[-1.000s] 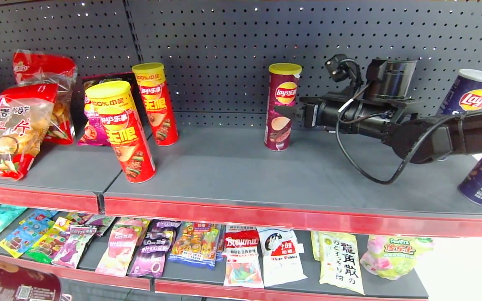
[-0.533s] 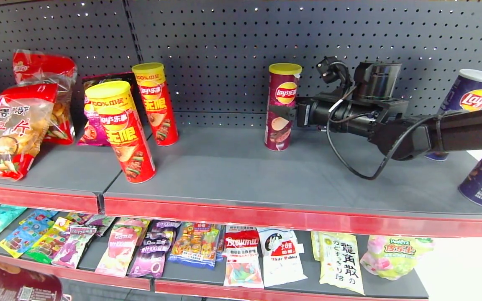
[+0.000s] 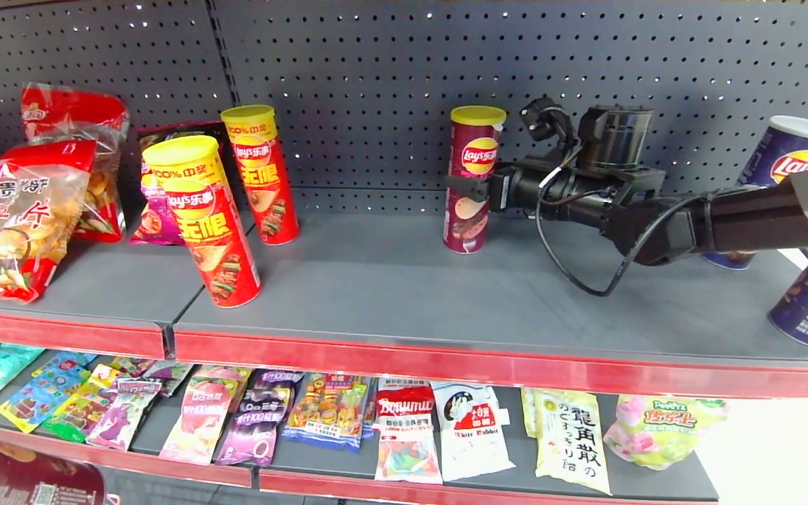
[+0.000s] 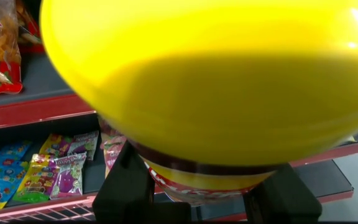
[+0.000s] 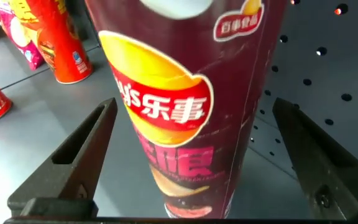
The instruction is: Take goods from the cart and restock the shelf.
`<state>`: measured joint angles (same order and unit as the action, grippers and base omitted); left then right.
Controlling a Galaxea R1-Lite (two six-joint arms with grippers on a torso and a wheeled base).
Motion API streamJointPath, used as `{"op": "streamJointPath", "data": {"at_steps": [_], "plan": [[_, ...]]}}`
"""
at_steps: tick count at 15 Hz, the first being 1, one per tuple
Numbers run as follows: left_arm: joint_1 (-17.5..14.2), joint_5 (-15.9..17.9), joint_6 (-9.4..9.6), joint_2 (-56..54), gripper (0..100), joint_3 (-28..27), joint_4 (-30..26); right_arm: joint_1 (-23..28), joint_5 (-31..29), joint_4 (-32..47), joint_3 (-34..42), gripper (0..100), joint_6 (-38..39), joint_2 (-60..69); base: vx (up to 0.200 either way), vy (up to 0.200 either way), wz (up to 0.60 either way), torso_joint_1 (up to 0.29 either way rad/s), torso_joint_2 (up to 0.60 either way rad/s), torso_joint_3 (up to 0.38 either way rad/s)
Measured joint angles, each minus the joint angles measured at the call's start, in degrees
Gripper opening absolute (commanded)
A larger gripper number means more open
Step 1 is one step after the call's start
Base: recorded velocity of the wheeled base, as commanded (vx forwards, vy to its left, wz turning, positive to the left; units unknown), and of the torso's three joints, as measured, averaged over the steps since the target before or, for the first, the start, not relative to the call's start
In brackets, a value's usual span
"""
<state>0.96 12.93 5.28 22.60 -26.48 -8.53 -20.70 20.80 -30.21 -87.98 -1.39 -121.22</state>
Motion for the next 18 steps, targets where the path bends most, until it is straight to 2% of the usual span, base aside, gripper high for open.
{"op": "streamJointPath", "data": {"at_steps": [4,5,11,14,16,18], "plan": [[0.0,0.0,-0.02,-0.4,0,0.4,0.0,-0.1,-0.2,0.1,-1.7,100,0.0,-1.2,0.000,0.000,0.00,0.000,0.00,0.000],[0.0,0.0,0.00,-0.5,0,0.4,0.0,-0.3,-0.3,0.1,-1.9,0,0.0,-1.4,0.000,0.000,0.00,0.000,0.00,0.000],[0.0,0.0,0.00,-0.6,0,0.5,0.0,-1.2,-1.9,0.1,-1.2,0,-0.1,-1.3,0.000,0.000,0.00,0.000,0.00,0.000],[0.0,0.0,0.00,-0.7,0,0.7,0.0,-2.5,-4.7,0.1,2.8,0,0.0,1.5,0.000,0.000,0.00,0.000,0.00,0.000],[0.0,0.0,-0.02,-0.7,0,0.8,0.0,-3.9,-8.5,0.1,8.5,0,0.1,5.3,0.000,0.000,0.00,0.000,0.00,0.000],[0.0,0.1,0.00,-0.7,0,0.8,0.0,-5.8,-15.3,0.6,13.6,0,0.3,9.7,0.000,0.000,0.00,0.000,0.00,0.000]]}}
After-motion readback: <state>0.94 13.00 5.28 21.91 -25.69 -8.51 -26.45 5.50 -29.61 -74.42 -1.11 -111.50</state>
